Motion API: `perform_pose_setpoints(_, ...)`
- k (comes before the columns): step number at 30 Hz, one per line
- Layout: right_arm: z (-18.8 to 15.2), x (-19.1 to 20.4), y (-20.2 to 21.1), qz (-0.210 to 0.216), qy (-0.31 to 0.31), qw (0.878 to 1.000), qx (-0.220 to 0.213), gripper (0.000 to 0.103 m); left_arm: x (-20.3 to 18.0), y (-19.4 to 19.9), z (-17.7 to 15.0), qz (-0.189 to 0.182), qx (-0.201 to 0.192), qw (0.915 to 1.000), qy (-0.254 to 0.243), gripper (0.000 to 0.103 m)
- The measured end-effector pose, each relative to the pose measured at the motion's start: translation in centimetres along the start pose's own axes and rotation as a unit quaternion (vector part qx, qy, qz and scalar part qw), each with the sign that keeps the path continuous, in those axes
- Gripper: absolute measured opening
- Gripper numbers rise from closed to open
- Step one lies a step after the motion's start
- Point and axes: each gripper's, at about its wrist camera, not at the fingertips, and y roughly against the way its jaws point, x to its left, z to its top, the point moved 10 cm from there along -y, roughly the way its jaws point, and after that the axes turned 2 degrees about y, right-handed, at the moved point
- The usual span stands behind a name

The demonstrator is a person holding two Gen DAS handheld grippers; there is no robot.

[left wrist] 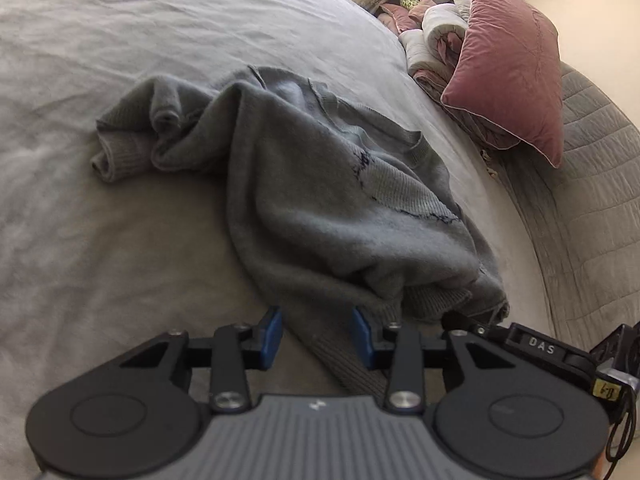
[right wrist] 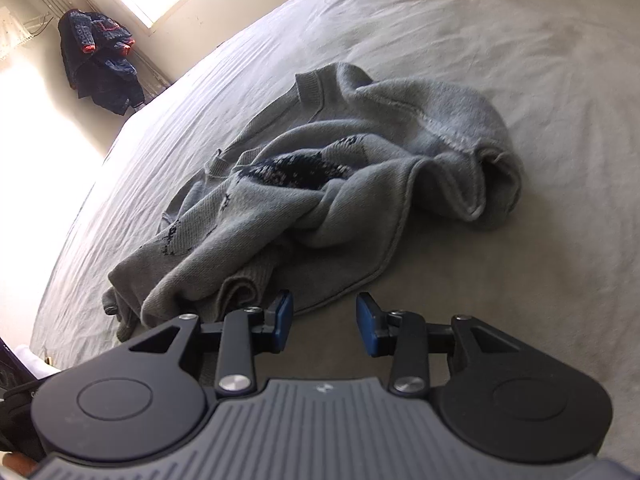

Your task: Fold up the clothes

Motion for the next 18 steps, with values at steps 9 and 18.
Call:
perform_pose_setpoints(9,-0.3,1.2,-2.5,0.029,-0.042,0.999,0.001,0.038,-2.0,-2.8,-2.5,-0.017,0.039,0.9991,0.004,0.029)
perform_pose_setpoints(18,-0.1,1.5,-2.7,0.05,-0.05,0.997,-0.01,0.005,-2.2,-2.0,-2.5,-0.002,0.021,0.9997,-0.012,0.008)
